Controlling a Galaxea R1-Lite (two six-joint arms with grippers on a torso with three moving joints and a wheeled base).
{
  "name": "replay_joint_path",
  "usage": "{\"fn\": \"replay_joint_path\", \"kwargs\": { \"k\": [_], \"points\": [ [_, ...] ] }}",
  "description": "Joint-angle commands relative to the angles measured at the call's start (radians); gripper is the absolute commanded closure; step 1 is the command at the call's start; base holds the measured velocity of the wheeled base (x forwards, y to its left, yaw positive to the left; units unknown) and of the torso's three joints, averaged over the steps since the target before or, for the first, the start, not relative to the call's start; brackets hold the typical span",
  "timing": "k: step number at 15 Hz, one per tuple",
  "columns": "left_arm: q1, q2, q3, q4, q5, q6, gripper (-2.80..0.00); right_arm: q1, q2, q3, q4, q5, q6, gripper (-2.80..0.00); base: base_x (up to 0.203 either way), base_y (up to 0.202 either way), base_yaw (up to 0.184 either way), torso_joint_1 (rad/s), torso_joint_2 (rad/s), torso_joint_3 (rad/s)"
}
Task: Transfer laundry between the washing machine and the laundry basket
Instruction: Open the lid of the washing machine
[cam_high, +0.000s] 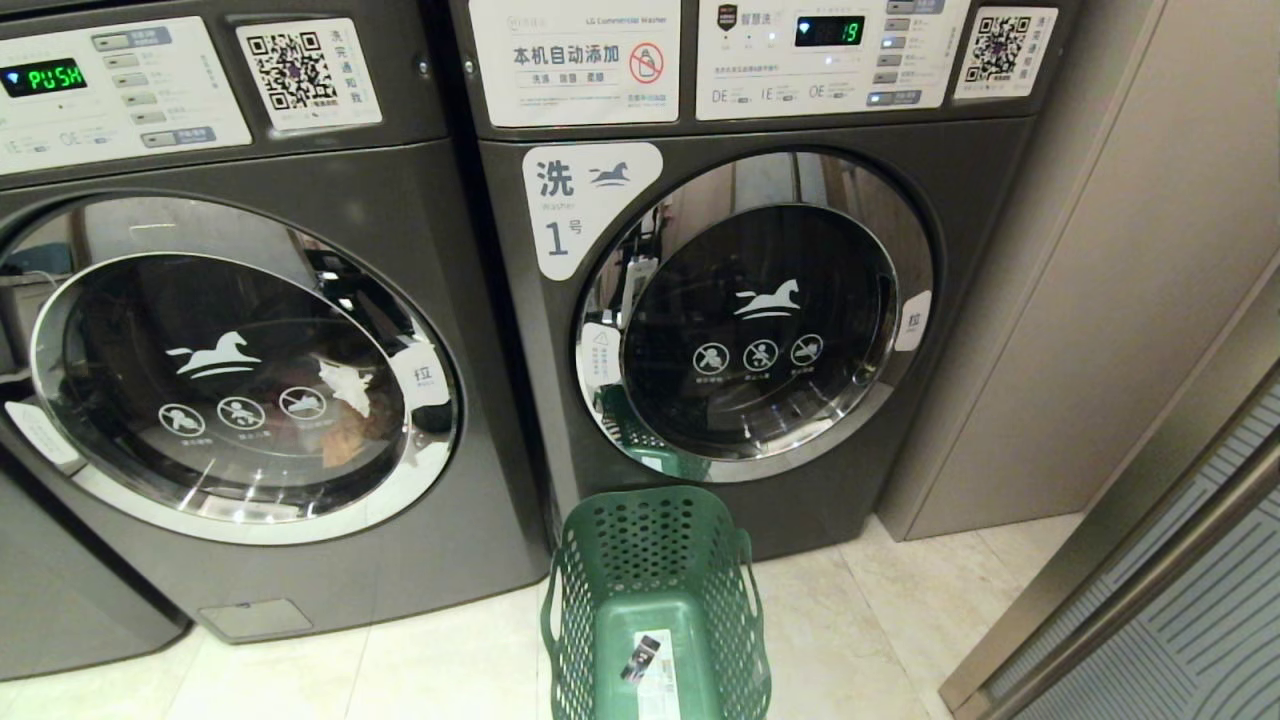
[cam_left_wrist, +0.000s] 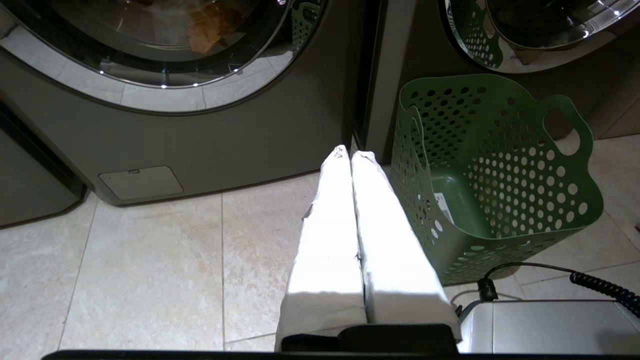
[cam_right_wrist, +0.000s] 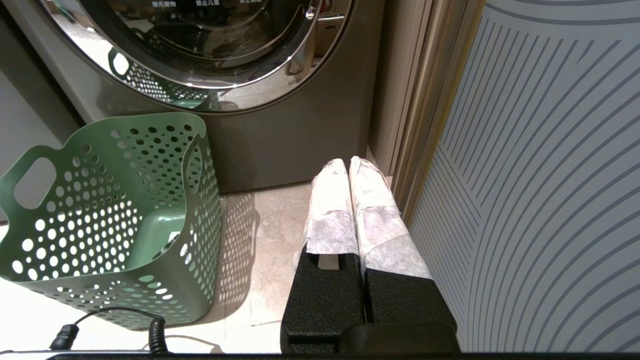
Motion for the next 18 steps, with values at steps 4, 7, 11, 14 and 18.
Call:
{"fn": "replay_joint_path", "kwargs": {
  "k": [4, 7, 11, 14, 18],
  "points": [
    [0.0, 0.018, -0.131, -0.04, -0.011, 0.033, 0.0, 0.0, 0.0, 0.0, 0.0, 0.001, 0.001, 0.0, 0.0, 0.0, 0.0, 0.0, 0.0, 0.0],
    [-0.008, 0.229, -0.324, -0.05, -0.016, 0.008, 0.0, 0.0, 0.0, 0.0, 0.0, 0.001, 0.001, 0.0, 0.0, 0.0, 0.0, 0.0, 0.0, 0.0],
    [-0.019, 0.645, -0.547, -0.08, -0.058, -0.095, -2.8, 0.0, 0.0, 0.0, 0.0, 0.001, 0.001, 0.0, 0.0, 0.0, 0.0, 0.0, 0.0, 0.0],
    [-0.022, 0.851, -0.464, -0.325, -0.172, -0.157, -2.8, 0.0, 0.001, 0.0, 0.0, 0.001, 0.001, 0.0, 0.0, 0.0, 0.0, 0.0, 0.0, 0.0],
    [0.01, 1.212, -0.294, -0.815, -0.284, -0.204, -2.8, 0.0, 0.0, 0.0, 0.0, 0.001, 0.001, 0.0, 0.0, 0.0, 0.0, 0.0, 0.0, 0.0]
  ]
}}
